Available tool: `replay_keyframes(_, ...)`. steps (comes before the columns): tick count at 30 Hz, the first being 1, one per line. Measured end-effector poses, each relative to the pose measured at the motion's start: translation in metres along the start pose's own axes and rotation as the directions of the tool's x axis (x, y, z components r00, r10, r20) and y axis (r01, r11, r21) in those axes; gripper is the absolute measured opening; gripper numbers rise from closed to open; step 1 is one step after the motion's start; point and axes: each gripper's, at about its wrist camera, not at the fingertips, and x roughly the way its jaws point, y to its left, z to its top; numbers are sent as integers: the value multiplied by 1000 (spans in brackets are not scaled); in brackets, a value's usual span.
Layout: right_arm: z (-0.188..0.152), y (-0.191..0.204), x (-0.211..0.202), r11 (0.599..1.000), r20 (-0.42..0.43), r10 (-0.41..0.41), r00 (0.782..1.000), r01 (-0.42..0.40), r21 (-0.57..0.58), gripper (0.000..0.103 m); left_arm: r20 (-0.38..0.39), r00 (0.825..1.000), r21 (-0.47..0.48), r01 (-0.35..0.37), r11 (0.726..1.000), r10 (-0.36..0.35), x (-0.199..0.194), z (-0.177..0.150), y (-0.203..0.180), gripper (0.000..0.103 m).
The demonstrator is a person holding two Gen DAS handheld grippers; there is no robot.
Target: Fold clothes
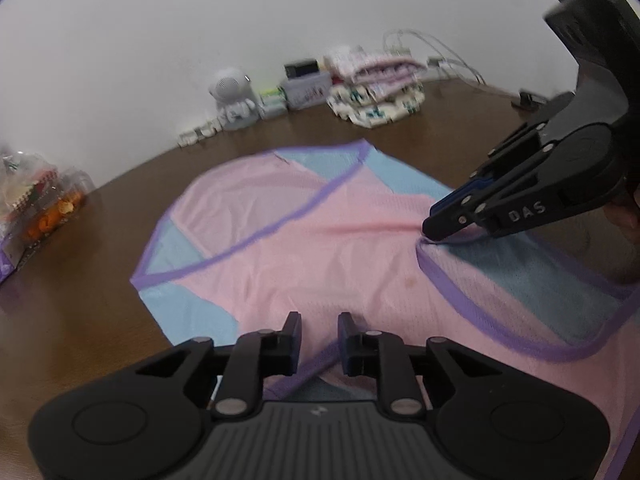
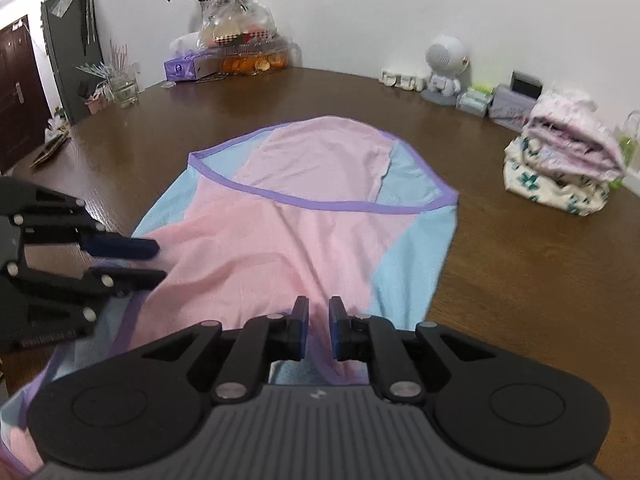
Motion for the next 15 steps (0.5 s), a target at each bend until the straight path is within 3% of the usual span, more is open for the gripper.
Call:
replay_keyframes(2,-4,4,3,1000,-15,-15,1000,15,-4,11,22,1000,-16,-10,1000,10,-8,-1,2,23)
replay_keyframes(4,-7,3,-8,1000,14,-13,1000,13,12,14,43,999,-32,-19,999,20,-16,-3,3,45)
replay_keyframes(5,-9,2,-17,1000,41,-3,999,1,29,19,54,998,-41,-23,999,26,-20,-4,4,61)
replay_keyframes(6,-11,0,-27,999,68,7,998,-10,46,32,65,997,-49,-28,998,31,-25,-4,5,73)
replay_keyframes(7,-13,-1,-39,999,101,9,995,-14,53,42,75,996,-57,-32,998,36,-29,-5,5,78)
replay_keyframes(9,-23,0,-64,998,165,7,986,-16,54,70,96,994,-74,-41,996,48,-37,-6,7,96)
replay_keyframes(12,-41,4,-96,998,219,-2,976,-11,56,94,141,988,-109,-52,993,67,-66,-18,3,101)
replay_keyframes(15,-64,9,-121,997,251,-19,968,0,75,103,156,986,-144,-39,989,62,-93,-36,-8,103)
